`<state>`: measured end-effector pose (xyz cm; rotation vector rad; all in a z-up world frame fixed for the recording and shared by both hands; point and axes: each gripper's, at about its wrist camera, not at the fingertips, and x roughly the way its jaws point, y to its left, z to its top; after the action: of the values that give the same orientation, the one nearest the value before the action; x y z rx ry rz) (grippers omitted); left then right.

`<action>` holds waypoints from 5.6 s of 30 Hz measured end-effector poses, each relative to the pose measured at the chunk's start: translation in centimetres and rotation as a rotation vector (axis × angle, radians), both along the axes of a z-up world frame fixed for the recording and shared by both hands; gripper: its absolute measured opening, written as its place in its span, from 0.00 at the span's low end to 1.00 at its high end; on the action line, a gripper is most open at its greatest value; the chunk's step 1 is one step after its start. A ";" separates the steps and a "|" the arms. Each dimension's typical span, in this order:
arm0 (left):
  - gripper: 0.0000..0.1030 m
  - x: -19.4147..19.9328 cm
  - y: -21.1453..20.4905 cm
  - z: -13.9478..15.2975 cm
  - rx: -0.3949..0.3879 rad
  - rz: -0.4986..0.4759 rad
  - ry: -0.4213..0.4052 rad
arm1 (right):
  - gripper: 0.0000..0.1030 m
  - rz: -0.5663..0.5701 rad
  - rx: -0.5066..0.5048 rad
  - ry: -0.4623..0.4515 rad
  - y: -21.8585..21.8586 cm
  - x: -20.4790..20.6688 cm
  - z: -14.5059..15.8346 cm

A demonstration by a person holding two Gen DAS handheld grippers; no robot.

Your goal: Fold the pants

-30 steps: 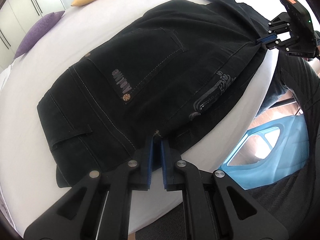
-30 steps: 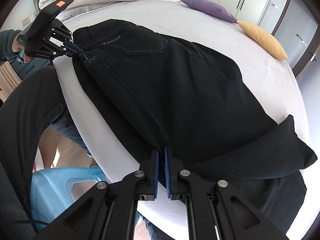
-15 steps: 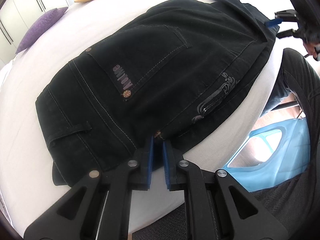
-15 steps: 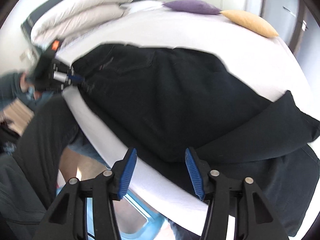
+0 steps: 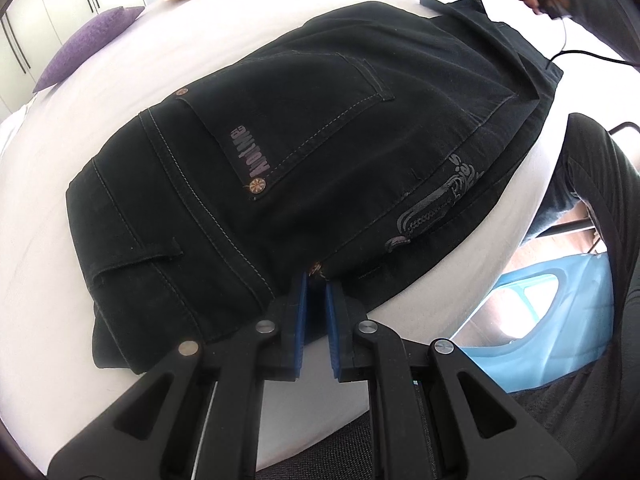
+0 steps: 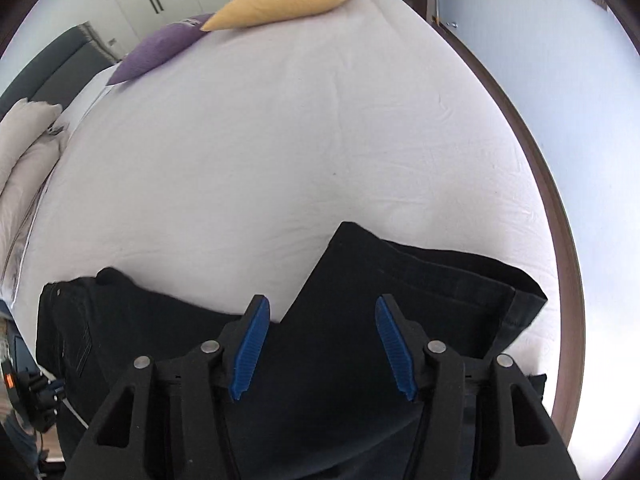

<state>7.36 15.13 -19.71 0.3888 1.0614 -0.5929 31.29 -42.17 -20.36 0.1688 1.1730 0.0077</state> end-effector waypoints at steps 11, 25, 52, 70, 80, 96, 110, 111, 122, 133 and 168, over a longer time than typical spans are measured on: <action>0.10 -0.6 -0.8 0.5 0.020 -0.006 -0.004 | 0.52 -0.112 -0.087 0.184 1.6 4.4 -3.7; 0.10 -1.2 -0.8 0.6 0.019 0.002 -0.018 | 0.09 -0.124 -0.080 0.123 0.5 2.7 -1.7; 0.10 1.0 -1.6 0.8 0.067 0.051 0.040 | 0.07 -0.599 0.484 -0.271 -15.7 -27.3 -2.5; 0.06 -0.1 -3.0 1.7 0.107 0.049 -0.023 | 0.06 -0.641 0.540 -0.308 -16.4 -30.0 -3.4; 0.06 -1.0 -2.2 1.4 0.116 0.050 -0.028 | 0.06 -0.675 0.560 -0.213 -16.2 -30.9 -7.5; 0.12 -3.3 -3.5 0.5 0.194 0.035 -0.091 | 0.19 -0.545 0.311 -0.200 -15.5 -29.7 -5.9; 0.50 -0.9 -8.4 7.2 -0.221 0.177 -0.108 | 0.42 -0.320 0.508 -0.340 -10.0 -23.9 -0.3; 0.56 -0.3 -10.2 7.0 -0.233 0.170 -0.102 | 0.42 -0.307 0.512 -0.327 -9.3 -23.0 -0.8; 0.60 -2.9 -14.9 -0.4 -0.073 0.140 0.056 | 0.00 -0.408 0.638 -0.124 -11.7 -25.8 -9.3; 0.60 -3.7 -13.3 3.0 -0.117 0.157 0.038 | 0.38 -0.246 0.433 -0.205 -8.1 -22.9 -1.9; 0.61 -1.3 -7.1 -0.8 -0.170 0.393 -0.056 | 0.41 0.393 0.514 -0.062 21.5 -1.4 -3.7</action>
<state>6.07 8.05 -20.48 0.0439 0.9911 -0.3150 29.92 -20.63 -24.05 0.3844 1.1074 0.6595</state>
